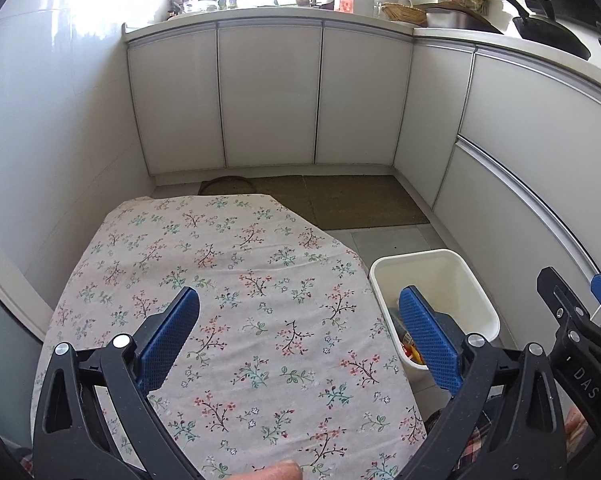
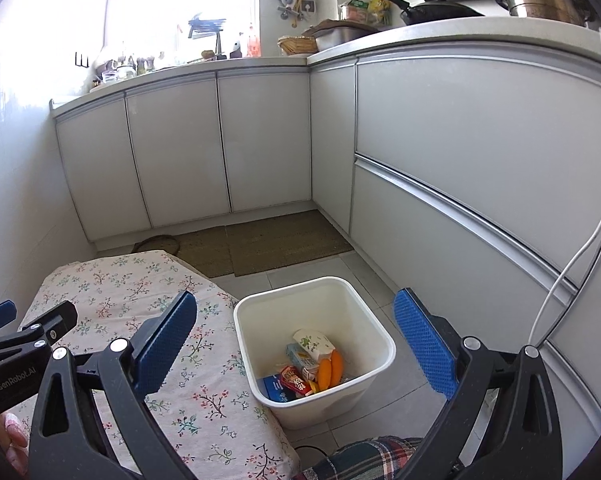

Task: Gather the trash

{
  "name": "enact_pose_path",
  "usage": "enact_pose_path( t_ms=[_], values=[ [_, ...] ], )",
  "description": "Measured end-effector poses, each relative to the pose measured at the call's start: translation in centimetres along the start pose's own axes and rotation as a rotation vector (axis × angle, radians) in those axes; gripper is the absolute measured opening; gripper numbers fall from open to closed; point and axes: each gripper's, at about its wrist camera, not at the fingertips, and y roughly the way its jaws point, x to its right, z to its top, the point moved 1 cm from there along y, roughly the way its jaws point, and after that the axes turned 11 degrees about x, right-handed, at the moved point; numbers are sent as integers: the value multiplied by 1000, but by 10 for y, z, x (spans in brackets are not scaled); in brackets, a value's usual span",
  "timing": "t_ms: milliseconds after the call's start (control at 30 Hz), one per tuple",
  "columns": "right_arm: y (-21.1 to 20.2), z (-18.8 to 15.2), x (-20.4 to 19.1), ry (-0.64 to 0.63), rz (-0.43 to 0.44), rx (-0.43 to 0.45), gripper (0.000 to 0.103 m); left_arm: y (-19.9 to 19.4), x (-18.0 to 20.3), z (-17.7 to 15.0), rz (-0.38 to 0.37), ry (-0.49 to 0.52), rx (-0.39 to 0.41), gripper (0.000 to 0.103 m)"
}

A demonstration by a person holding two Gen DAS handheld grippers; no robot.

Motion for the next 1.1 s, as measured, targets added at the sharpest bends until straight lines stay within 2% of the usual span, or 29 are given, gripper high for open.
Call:
enact_pose_path(
  t_ms=[667, 800, 1100],
  values=[
    [8, -6, -2, -2, 14, -41, 96, 9, -3, -5, 23, -12, -70, 94],
    [9, -8, -3, -3, 20, -47, 96, 10, -3, -7, -1, -13, -76, 84],
    [12, -10, -4, -2, 13, -53, 96, 9, -4, -7, -41, -32, -61, 70]
  ],
)
